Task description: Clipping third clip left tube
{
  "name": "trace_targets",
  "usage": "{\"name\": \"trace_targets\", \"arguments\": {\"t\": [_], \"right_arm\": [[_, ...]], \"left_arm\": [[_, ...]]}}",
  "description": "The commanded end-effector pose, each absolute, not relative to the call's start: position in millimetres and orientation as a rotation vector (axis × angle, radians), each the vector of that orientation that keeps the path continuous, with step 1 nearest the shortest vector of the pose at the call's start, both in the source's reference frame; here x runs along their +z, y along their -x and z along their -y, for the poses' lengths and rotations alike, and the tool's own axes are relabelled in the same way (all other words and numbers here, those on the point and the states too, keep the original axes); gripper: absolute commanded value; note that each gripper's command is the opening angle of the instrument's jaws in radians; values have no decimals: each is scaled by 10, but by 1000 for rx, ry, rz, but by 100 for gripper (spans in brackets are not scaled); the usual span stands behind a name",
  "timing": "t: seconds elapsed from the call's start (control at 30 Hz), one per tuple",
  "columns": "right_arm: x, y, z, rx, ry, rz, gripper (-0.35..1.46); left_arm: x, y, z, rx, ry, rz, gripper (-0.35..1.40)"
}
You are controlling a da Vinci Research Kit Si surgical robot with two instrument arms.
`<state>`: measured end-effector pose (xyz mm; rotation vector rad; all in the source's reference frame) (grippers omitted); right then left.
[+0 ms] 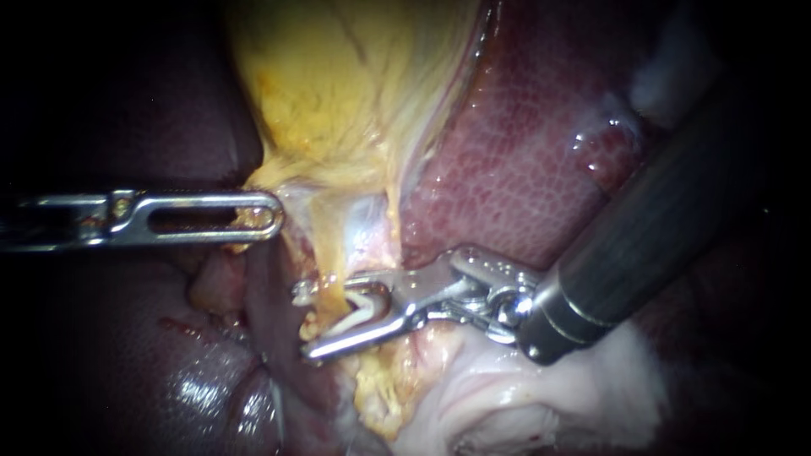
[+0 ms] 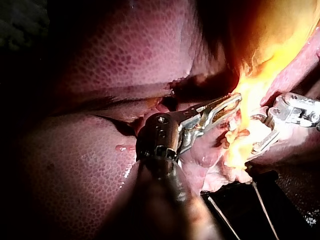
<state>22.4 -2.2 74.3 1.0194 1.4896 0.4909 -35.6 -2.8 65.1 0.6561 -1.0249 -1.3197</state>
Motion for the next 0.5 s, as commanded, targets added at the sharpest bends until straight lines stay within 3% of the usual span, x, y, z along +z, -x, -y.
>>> {"name": "trace_targets", "arguments": {"t": [0.03, 0.5], "right_arm": [[742, -224, 22, 492, -1019, -1491, 59], [748, -229, 26, 489, -1016, -1493, 59]], "left_arm": [[650, 356, 28, -1319, -656, 1025, -35], [650, 356, 28, -1319, -656, 1025, -35]]}}
